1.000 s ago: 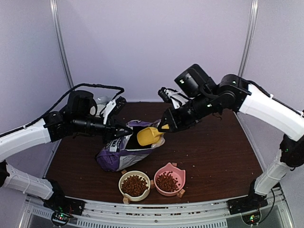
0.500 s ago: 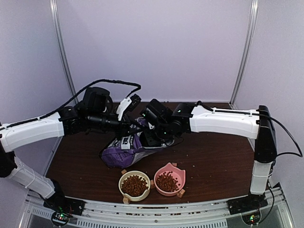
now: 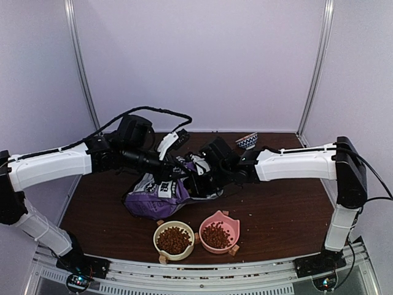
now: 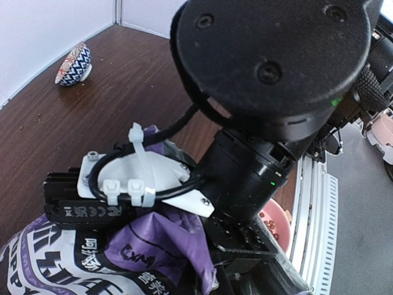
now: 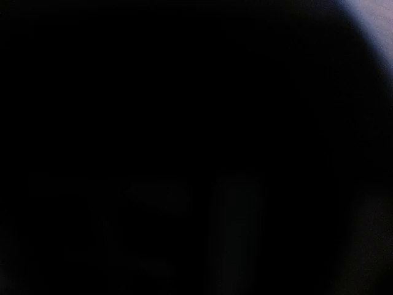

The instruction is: Serve the pet food

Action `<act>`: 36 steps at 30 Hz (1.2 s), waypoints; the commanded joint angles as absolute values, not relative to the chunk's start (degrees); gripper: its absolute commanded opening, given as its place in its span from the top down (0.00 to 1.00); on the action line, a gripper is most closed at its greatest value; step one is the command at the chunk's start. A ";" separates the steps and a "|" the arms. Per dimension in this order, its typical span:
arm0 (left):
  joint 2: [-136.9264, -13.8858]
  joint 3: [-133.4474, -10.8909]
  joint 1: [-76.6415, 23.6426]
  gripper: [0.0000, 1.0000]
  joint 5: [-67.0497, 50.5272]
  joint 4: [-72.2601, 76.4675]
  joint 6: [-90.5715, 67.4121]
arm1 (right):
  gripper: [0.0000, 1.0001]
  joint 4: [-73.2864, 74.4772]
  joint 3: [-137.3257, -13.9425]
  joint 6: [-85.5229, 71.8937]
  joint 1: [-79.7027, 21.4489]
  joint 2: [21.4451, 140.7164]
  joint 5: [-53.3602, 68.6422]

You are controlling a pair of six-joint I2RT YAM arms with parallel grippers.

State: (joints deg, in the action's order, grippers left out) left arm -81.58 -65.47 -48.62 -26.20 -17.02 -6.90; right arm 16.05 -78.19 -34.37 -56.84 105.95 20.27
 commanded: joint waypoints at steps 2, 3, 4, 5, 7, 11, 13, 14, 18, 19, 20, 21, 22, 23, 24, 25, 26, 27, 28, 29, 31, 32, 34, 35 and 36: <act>-81.64 -68.86 -49.83 1.00 -27.28 -12.36 -3.36 | 0.86 10.87 -75.67 -37.67 -58.22 104.05 41.02; -81.11 -68.83 -49.83 1.00 -26.68 -12.87 -3.14 | 0.86 10.30 -75.52 -38.12 -57.92 103.53 42.35; -80.75 -68.63 -49.78 1.00 -26.00 -13.18 -2.91 | 0.86 10.30 -75.67 -38.42 -57.62 102.95 43.37; -80.12 -68.36 -49.75 1.00 -25.26 -13.62 -2.68 | 0.86 10.72 -75.89 -38.37 -57.23 102.25 44.32; -79.13 -68.04 -49.55 1.00 -23.76 -15.03 -1.67 | 0.86 12.23 -76.47 -37.78 -56.46 100.53 46.40; -77.12 -68.02 -48.14 1.00 -22.00 -18.74 0.82 | 0.86 15.19 -76.81 -37.19 -54.66 96.64 51.03; -75.69 -68.18 -47.47 1.00 -21.15 -20.69 2.09 | 0.87 16.26 -76.58 -37.28 -53.96 94.33 53.08; -74.88 -68.21 -47.20 1.00 -20.71 -21.71 3.09 | 0.87 16.90 -76.46 -37.53 -53.62 93.30 53.95; -70.79 -67.35 -46.40 1.00 -17.71 -24.39 5.97 | 0.87 17.20 -73.99 -40.33 -52.27 88.35 56.32; -70.01 -67.14 -46.19 1.00 -17.19 -24.86 6.58 | 0.87 15.98 -72.60 -42.24 -51.76 87.07 56.79; -69.22 -66.93 -46.03 1.00 -16.36 -25.38 7.05 | 0.87 13.85 -70.92 -44.35 -51.28 85.90 57.18; -68.54 -66.77 -45.85 1.00 -15.74 -25.64 7.50 | 0.87 11.10 -69.06 -47.06 -50.75 84.54 57.56; -67.95 -66.51 -45.75 1.00 -15.00 -25.89 7.81 | 0.86 7.27 -67.16 -49.65 -50.19 83.30 57.72; -67.23 -66.20 -45.67 1.00 -14.37 -26.00 7.98 | 0.87 4.17 -65.17 -52.22 -49.72 81.96 57.91; -66.59 -65.52 -45.62 1.00 -13.87 -25.89 8.21 | 0.86 1.28 -63.54 -54.74 -49.22 80.79 57.84; -65.87 -64.90 -45.62 1.00 -13.31 -25.66 8.37 | 0.86 -0.85 -62.00 -57.05 -48.72 79.61 57.47; -65.09 -64.20 -45.62 1.00 -12.90 -25.26 8.62 | 0.87 -2.90 -60.38 -59.18 -48.19 78.51 56.87; -64.38 -63.51 -45.62 1.00 -12.40 -24.78 8.83 | 0.86 -5.05 -58.69 -61.49 -47.55 77.50 56.25; -63.67 -62.65 -45.62 1.00 -11.82 -24.06 8.94 | 0.86 -7.59 -56.99 -63.65 -46.90 76.52 55.73; -62.81 -61.86 -45.62 1.00 -11.23 -23.27 8.95 | 0.86 -10.15 -55.30 -65.95 -46.25 75.66 55.24; -62.04 -60.52 -45.62 1.00 -10.55 -21.97 8.96 | 0.86 -14.13 -52.03 -69.28 -45.02 73.97 54.37; -61.86 -60.21 -45.62 1.00 -10.27 -21.68 9.03 | 0.86 -14.97 -51.27 -69.91 -44.64 73.48 54.20; -61.97 -60.12 -45.57 1.00 -9.72 -21.66 9.14 | 0.86 -14.95 -50.38 -70.08 -44.12 72.63 53.84; -62.16 -60.01 -45.61 1.00 -9.60 -21.75 9.18 | 0.86 -15.27 -49.91 -70.31 -43.93 72.26 53.49; -62.22 -59.93 -45.56 1.00 -9.48 -21.79 9.27 | 0.86 -16.10 -49.42 -70.95 -43.75 71.91 53.06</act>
